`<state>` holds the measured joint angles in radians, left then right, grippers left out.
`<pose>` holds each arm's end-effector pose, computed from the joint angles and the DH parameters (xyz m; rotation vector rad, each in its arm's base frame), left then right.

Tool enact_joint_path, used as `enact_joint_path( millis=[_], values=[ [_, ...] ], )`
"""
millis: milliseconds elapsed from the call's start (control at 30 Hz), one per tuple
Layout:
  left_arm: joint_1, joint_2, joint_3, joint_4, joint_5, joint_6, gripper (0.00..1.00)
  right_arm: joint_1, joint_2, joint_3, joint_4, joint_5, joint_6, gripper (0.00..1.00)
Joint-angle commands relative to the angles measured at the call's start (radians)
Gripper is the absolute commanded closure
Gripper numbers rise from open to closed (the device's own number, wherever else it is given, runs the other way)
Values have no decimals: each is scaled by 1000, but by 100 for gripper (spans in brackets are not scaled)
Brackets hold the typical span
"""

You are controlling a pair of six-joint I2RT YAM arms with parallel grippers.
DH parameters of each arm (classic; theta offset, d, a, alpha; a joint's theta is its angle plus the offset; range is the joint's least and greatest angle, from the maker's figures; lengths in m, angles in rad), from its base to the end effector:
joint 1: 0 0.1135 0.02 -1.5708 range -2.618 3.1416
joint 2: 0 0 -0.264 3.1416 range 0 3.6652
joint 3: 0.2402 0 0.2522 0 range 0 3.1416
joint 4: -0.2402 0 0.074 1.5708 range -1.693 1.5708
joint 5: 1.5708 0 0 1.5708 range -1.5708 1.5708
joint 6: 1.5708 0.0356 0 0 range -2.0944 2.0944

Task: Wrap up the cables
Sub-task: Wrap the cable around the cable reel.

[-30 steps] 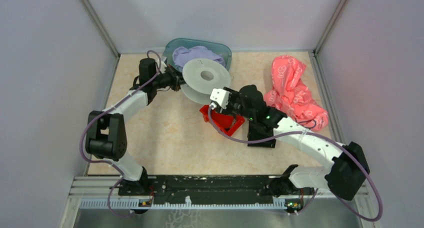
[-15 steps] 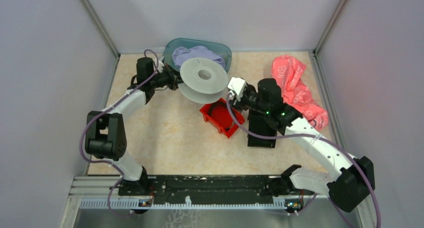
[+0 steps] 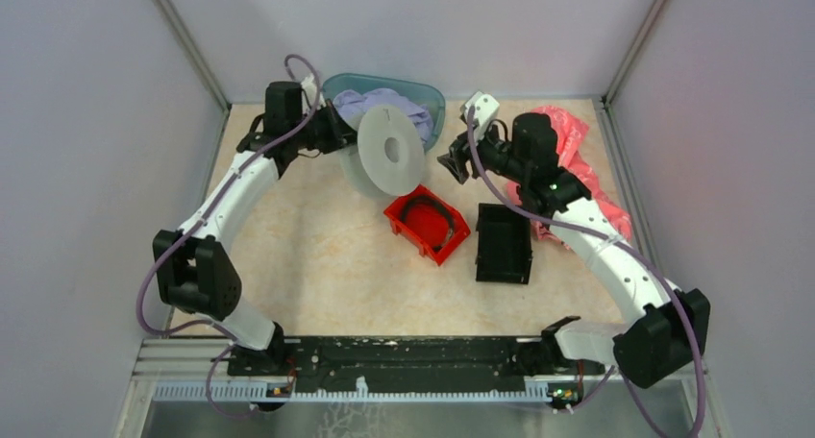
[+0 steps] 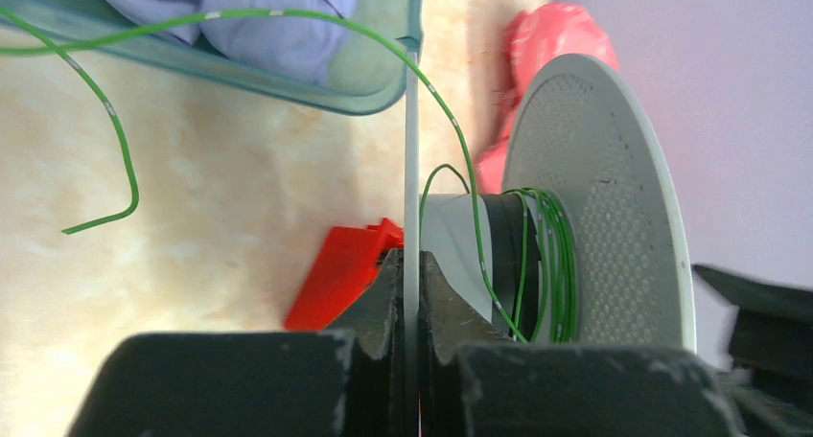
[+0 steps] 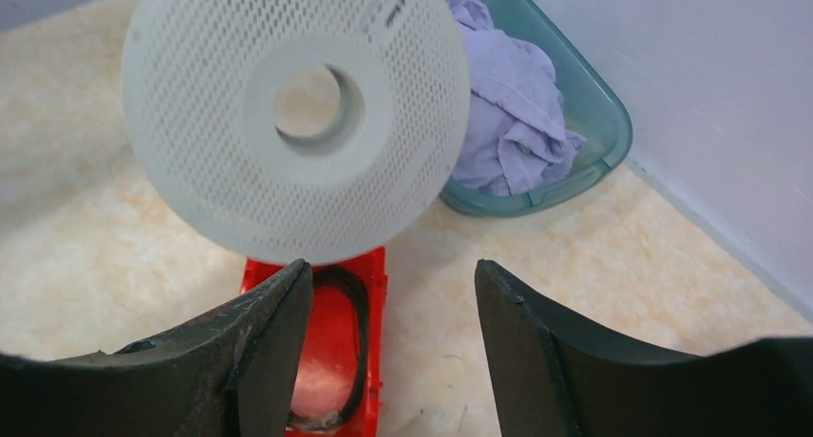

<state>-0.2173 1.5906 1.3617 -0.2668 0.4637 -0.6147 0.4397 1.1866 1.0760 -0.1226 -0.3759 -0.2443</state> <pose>0.3584 -0.0954 0.3300 -0.1271 2.1560 -0.9771 0.2436 0.1290 0.3661 -0.8551 1.5985 0.4775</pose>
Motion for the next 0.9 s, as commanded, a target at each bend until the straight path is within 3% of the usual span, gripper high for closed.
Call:
enact_joint_path(
  millis=[0, 133, 267, 533, 867],
  values=[
    [-103, -27, 139, -172, -154, 349, 100, -10, 88, 165, -13, -67, 135, 36],
    [-215, -1, 221, -278, -254, 553, 100, -10, 174, 252, -32, -78, 178, 35],
    [-289, -10, 238, -306, -361, 659, 100, -14, 230, 321, -42, -62, 231, 34],
    [-336, -21, 278, -319, -403, 737, 100, -92, 284, 355, 12, -180, 427, 34],
    [-351, -30, 288, -353, -380, 809, 100, -93, 289, 345, 23, -207, 347, 35]
  ],
)
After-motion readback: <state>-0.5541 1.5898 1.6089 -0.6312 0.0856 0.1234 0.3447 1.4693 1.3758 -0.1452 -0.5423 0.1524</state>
